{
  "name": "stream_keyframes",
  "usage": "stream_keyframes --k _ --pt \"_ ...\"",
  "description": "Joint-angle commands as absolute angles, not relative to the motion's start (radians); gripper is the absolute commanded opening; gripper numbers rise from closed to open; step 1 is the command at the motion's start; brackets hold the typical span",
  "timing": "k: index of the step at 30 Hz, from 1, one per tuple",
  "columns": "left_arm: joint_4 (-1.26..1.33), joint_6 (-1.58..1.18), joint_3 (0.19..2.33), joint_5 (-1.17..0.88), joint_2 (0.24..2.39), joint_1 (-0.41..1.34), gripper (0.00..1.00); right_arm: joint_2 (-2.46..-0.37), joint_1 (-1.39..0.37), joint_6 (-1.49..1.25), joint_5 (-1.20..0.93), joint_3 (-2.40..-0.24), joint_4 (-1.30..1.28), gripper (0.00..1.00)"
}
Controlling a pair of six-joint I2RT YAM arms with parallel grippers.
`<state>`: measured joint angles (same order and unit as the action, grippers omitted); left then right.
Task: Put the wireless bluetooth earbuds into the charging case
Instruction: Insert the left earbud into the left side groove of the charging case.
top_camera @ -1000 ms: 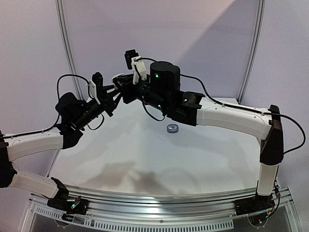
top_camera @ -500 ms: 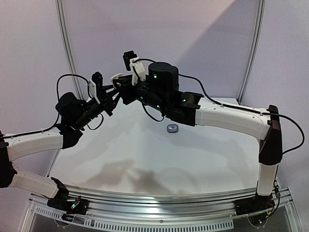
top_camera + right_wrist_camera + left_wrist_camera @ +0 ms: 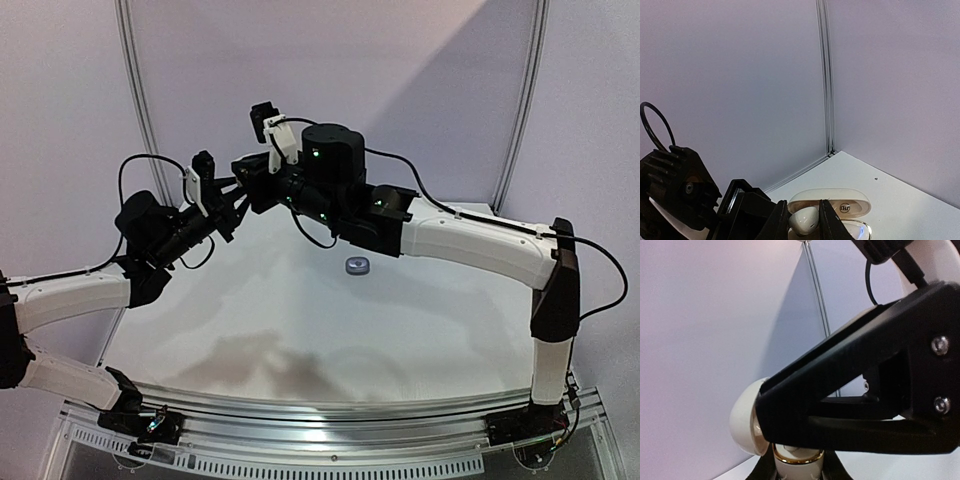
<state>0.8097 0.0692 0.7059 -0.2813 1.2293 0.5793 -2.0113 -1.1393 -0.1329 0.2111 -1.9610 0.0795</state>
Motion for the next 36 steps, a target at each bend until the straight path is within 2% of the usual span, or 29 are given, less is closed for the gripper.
stream_keyframes --k 1,5,26,36 --pt "0.867 0.115 0.719 -0.293 1.213 0.58 0.0 -2.047 -1.15 -0.128 0.222 -1.965 -0.03 0.19" --pt "0.873 0.101 0.719 -0.289 1.213 0.578 0.0 -2.035 -1.149 -0.126 0.226 -1.939 -0.032 0.18" --pt "0.859 0.004 0.715 -0.335 1.209 0.579 0.0 -2.022 -1.149 -0.112 0.257 -1.959 -0.03 0.28" --pt "0.847 -0.016 0.712 -0.341 1.206 0.58 0.0 -2.019 -1.149 -0.103 0.26 -1.976 -0.039 0.37"
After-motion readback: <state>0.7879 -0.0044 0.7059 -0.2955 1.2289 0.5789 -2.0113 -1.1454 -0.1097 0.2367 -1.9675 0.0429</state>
